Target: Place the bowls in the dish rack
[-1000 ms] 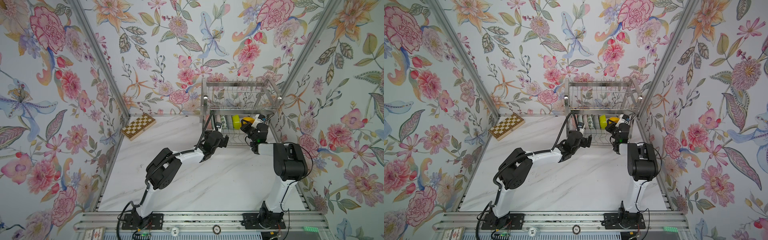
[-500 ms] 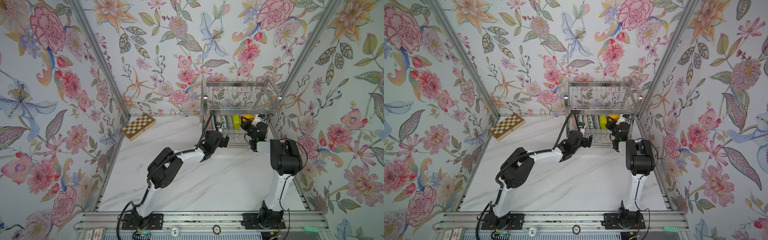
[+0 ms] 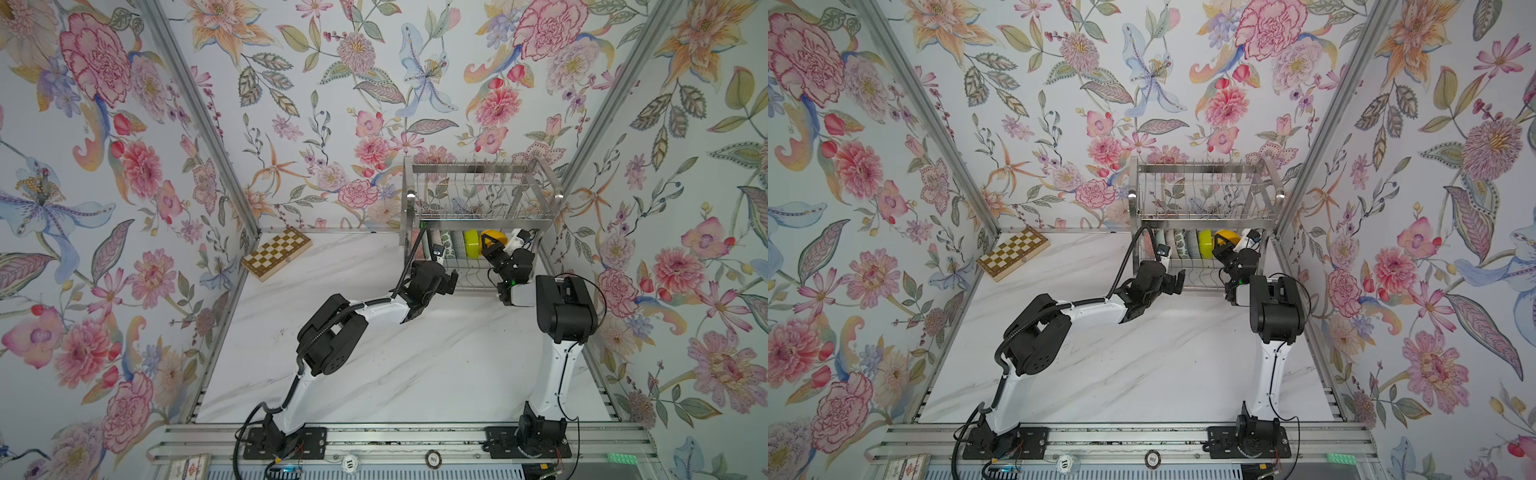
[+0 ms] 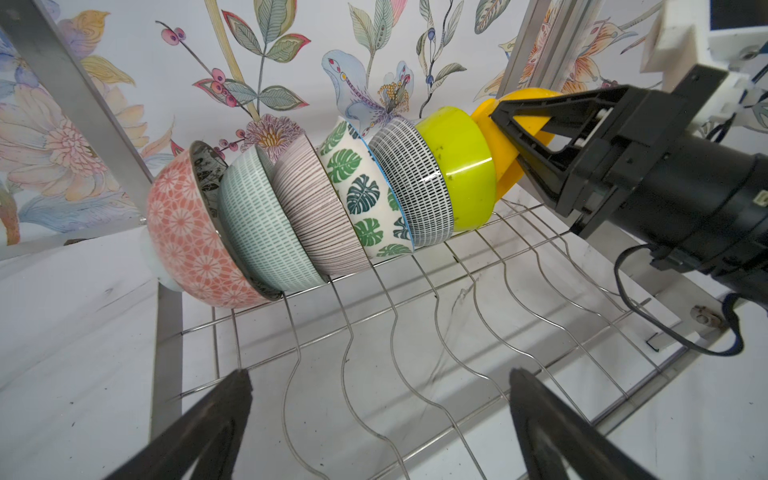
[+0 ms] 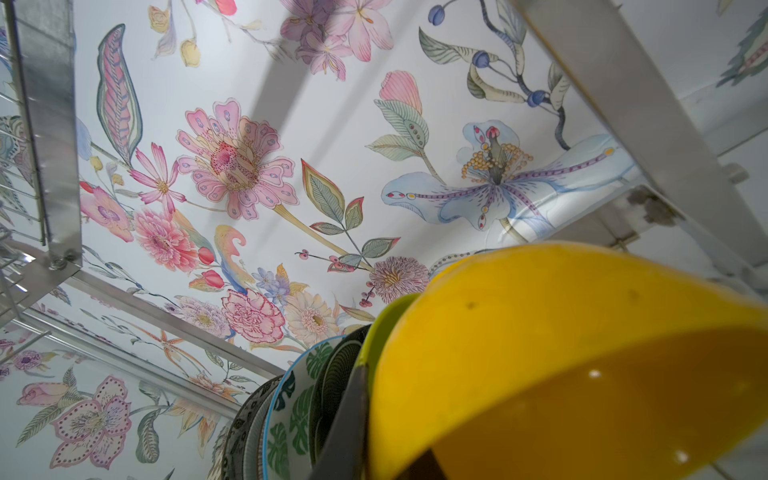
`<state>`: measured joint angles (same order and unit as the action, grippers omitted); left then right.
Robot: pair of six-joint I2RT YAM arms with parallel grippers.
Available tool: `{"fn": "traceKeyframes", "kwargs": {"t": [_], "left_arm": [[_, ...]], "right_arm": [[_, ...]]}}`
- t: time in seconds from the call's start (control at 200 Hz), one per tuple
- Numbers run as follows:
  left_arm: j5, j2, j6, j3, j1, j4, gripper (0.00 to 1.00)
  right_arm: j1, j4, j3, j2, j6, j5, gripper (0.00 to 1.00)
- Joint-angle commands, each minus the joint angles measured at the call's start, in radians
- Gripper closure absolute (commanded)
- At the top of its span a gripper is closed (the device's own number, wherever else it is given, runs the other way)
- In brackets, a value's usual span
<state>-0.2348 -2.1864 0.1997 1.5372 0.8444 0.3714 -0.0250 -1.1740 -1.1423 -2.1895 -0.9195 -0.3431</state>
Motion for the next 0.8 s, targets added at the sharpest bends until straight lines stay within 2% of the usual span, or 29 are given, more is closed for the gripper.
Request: {"fn": "traceKeyframes", "kwargs": {"t": [0.0,0.385,0.585,0.796], "left_arm": [[-0.005,-0.011,-0.019,0.020,-0.020,0.005,0.01],[-0.013,-0.007,-0.028,0.010,-0.021,0.016,0.01],[-0.012,-0.009,-0.031,0.012,-0.024,0.018,0.01],[-0.011,-0.007,-0.030,0.010,-0.025,0.017,0.01]], "right_arm": [[-0.004,-0.119,-0.027,-0.018,-0.059,-0.033,0.89],[-0.024,-0.143,-0.081,-0.090,-0.137,-0.072,0.82],[-0.026,-0.159,-0.093,-0.111,-0.163,-0.083,0.87],[-0.030,-0.142,-0.082,-0.090,-0.143,-0.081,0.84]]}}
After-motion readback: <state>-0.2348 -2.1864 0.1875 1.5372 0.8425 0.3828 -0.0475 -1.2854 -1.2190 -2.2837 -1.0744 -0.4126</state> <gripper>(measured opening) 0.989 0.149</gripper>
